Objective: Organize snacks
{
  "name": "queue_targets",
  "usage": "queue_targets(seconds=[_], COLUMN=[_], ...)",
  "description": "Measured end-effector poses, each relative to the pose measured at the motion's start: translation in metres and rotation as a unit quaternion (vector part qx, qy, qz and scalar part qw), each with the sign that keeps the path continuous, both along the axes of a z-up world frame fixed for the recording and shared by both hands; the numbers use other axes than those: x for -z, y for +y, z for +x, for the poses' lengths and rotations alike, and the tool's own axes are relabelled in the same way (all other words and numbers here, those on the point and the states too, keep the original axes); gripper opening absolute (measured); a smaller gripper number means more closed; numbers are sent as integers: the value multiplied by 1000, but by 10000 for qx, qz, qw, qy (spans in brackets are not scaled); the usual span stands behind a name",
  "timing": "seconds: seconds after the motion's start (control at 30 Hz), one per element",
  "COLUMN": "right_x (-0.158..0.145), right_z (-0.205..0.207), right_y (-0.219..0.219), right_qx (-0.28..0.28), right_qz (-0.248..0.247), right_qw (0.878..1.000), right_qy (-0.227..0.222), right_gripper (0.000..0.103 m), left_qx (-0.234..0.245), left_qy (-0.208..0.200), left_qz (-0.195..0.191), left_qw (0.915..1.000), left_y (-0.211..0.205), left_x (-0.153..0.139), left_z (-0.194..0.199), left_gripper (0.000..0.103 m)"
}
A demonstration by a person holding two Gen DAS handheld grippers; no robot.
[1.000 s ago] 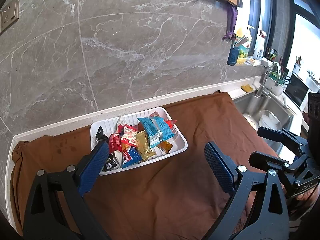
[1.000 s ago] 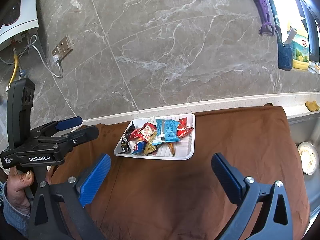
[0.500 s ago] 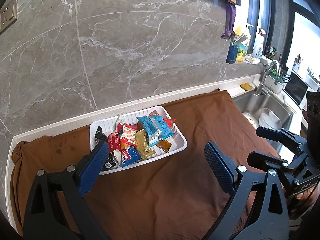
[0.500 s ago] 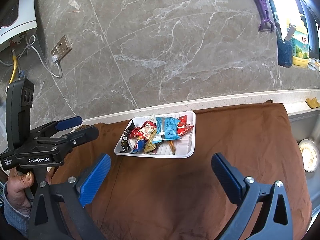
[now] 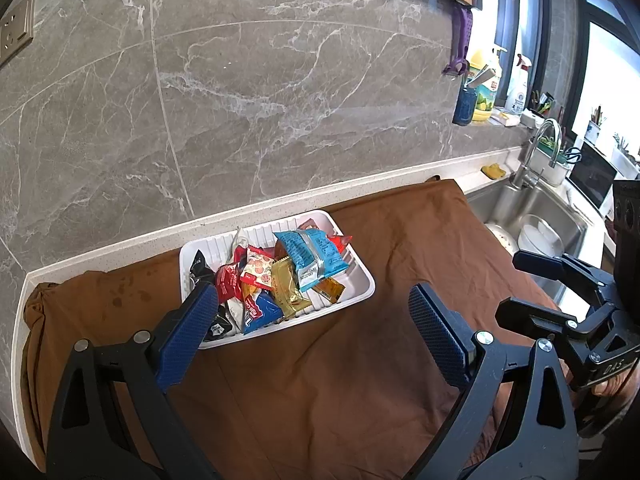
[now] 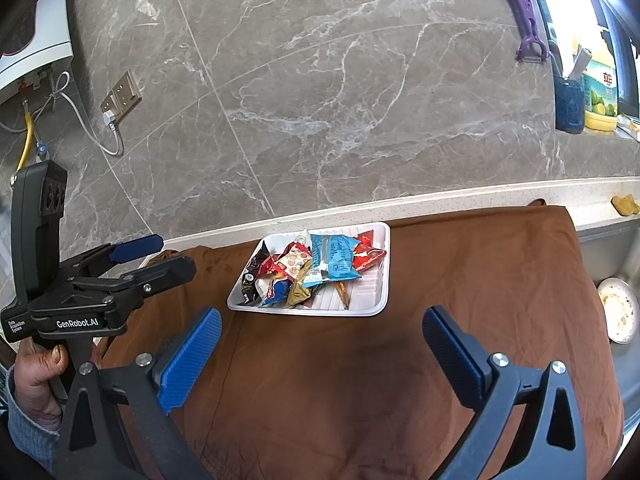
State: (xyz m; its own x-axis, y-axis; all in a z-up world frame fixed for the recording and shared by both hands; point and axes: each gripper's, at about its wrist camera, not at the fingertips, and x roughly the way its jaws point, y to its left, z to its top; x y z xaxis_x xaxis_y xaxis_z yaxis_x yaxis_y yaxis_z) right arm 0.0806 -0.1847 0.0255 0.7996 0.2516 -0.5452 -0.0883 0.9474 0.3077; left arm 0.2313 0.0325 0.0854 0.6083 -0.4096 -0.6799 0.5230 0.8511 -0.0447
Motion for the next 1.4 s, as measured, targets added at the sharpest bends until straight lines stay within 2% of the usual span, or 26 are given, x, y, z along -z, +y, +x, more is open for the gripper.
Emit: queue_targets(seconds=[0.77,0.9,0.97,1.0,1.1,1.2,1.3,1.4], right_x=[4,9,10,11,13,13,13,14], right_z=[0,-1,-1,-1,-1,-1,0,1], right_y=[-3,-7,-11,-11,-13,-13,-11,-8], right_qx=[86,167,215,231,251,243,221,177], right_qz=[-34,-72,-51,-41,11,9,36,33], right_qw=[9999,9997,9997,9996,9995,9996,9996,9997], right_qy=[79,131,143,155,166,155,155,155], right_gripper=[103,103,103,103,103,103,103,103], left_qx=[76,62,-50,-88,-187,-150,-376,-788], left_qy=[107,356,353,254,-389,-1203,-1892,-2561], left_qz=[7,-140,-82,-16,216,289,463,983], left_qw=[9999,9992,9993,9996,9988,9922,9801,9584], left_y=[2,8,10,10,13,14,10,0], left_x=[7,15,17,17,5,-18,-35,-32], left_z=[8,15,16,14,0,-24,-46,-67], left_gripper=[97,97,97,97,97,97,97,97])
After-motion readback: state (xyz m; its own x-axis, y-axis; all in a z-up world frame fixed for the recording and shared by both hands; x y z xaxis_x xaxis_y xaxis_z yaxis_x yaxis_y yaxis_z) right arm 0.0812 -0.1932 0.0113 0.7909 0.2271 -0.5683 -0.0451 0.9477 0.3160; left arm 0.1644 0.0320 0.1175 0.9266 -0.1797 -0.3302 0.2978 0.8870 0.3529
